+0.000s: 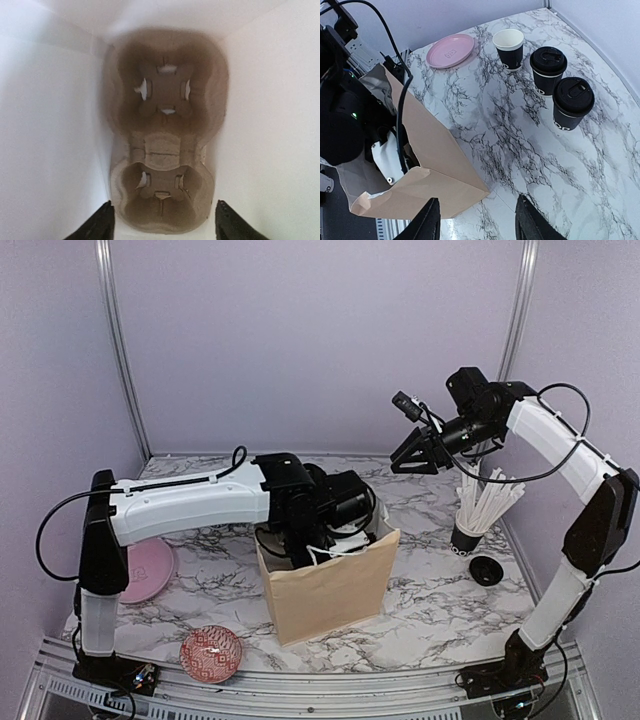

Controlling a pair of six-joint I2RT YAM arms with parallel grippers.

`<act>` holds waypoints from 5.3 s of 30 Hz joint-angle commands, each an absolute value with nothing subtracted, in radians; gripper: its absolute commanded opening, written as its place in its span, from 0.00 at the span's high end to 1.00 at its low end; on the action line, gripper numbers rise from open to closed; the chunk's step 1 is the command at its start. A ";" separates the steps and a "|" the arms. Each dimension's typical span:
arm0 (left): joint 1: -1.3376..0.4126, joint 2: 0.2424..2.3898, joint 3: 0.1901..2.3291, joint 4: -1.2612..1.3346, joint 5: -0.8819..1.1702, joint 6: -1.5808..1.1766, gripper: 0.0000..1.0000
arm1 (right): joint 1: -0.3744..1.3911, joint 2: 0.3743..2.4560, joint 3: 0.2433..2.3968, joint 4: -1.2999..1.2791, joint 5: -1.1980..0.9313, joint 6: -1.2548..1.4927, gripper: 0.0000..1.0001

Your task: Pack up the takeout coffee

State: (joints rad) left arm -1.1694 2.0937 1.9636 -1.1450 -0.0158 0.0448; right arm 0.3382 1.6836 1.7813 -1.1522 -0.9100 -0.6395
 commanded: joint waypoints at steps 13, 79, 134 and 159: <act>-1.170 1.909 2.229 -1.089 -0.043 0.105 0.25 | 0.344 1.643 1.787 -1.174 -0.918 -0.698 0.50; -1.019 1.355 1.594 -0.714 -0.369 -0.058 0.27 | 0.763 1.500 1.685 -1.245 -0.711 -0.854 0.51; -0.943 1.474 1.575 -0.735 -0.390 -0.042 0.20 | 0.885 1.515 1.641 -1.020 -0.341 -0.759 0.47; -0.516 2.068 2.165 -0.898 0.045 -0.005 0.18 | 0.647 1.700 1.822 -0.976 -0.455 -0.743 0.42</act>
